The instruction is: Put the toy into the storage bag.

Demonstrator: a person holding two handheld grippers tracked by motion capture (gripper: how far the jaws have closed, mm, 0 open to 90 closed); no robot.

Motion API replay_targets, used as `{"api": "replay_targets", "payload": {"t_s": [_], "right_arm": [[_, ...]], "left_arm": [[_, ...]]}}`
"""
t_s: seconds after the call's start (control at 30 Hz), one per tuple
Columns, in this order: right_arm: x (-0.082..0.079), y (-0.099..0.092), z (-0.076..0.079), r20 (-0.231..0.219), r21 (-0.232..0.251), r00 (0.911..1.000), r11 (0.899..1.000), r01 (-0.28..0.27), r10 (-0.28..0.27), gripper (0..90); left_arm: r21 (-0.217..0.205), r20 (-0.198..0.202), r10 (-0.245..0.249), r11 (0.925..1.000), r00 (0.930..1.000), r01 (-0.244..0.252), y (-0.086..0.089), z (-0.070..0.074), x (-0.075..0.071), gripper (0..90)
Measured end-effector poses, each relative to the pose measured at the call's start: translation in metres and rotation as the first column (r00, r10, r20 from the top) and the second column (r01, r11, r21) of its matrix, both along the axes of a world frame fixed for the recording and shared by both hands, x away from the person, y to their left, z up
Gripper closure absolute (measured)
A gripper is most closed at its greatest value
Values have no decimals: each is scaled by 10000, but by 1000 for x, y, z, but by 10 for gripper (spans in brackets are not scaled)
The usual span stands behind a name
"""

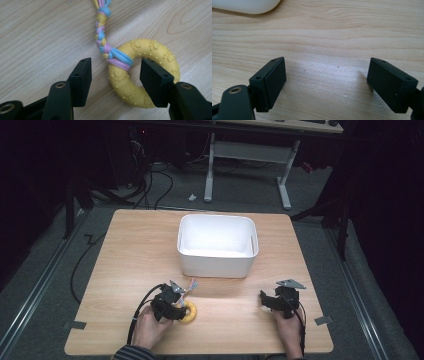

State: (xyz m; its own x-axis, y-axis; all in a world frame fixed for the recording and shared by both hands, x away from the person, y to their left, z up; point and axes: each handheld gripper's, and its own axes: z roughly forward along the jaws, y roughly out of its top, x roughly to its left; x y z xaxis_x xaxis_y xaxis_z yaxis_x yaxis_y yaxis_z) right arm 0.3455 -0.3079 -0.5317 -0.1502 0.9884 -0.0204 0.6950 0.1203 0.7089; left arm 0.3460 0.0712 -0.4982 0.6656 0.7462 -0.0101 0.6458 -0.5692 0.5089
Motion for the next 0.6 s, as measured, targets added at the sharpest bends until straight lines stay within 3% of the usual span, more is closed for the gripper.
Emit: {"api": "replay_targets", "payload": {"t_s": [0.37, 0.6], "right_arm": [[0, 0, 0, -13, -1, 10000, 10000, -11, 11, 158], [0, 0, 0, -9, 16, 10000, 10000, -27, 27, 158]], "left_arm": [[404, -121, -74, 9992, 9999, 79, -6, -5, 1, 559], [329, -274, -50, 9994, 9996, 59, -7, -5, 1, 622]]}}
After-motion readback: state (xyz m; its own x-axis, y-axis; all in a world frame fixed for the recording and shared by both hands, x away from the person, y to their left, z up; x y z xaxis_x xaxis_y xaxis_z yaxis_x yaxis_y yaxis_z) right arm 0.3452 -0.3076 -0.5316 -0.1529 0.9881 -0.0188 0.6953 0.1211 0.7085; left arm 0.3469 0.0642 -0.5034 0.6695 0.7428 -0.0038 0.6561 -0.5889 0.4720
